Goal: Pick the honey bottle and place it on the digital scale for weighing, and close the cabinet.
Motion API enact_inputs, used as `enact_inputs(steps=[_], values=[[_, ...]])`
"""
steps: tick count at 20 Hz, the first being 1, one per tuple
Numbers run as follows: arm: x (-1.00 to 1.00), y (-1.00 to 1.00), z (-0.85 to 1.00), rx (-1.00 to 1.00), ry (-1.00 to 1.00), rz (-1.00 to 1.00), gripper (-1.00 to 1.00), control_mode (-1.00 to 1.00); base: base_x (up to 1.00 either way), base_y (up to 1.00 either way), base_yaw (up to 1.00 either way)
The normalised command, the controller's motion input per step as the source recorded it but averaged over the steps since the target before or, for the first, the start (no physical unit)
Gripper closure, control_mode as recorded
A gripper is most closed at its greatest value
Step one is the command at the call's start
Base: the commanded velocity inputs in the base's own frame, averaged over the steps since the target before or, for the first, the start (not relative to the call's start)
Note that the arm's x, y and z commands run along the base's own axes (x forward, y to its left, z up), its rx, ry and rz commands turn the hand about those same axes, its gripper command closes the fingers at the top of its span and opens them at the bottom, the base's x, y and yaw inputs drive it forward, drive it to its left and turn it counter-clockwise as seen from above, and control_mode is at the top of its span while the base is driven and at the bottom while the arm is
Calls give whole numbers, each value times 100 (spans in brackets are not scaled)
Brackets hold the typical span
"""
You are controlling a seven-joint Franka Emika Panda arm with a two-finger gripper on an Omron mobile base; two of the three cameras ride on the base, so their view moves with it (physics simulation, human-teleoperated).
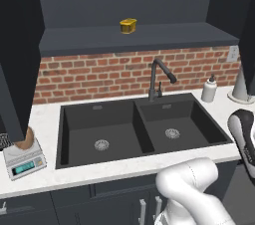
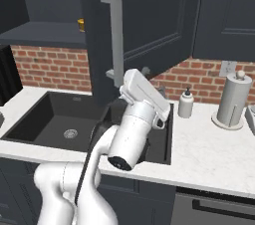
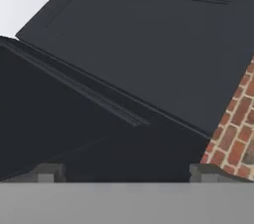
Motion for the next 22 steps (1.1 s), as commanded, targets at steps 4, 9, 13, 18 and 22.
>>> enact_inputs(steps=[4,9,13,18,22], values=[[10,84,33,-18,31,-9,-100,-100,0,0,0],[46,72,35,-14,29,-8,-100,-100,0,0,0],[61,10,18,-1,11,-6,-100,-100,0,0,0],[56,0,21,0,8,-6,-100,-100,0,0,0],[66,0,2,0,12,-1,-100,-100,0,0,0]])
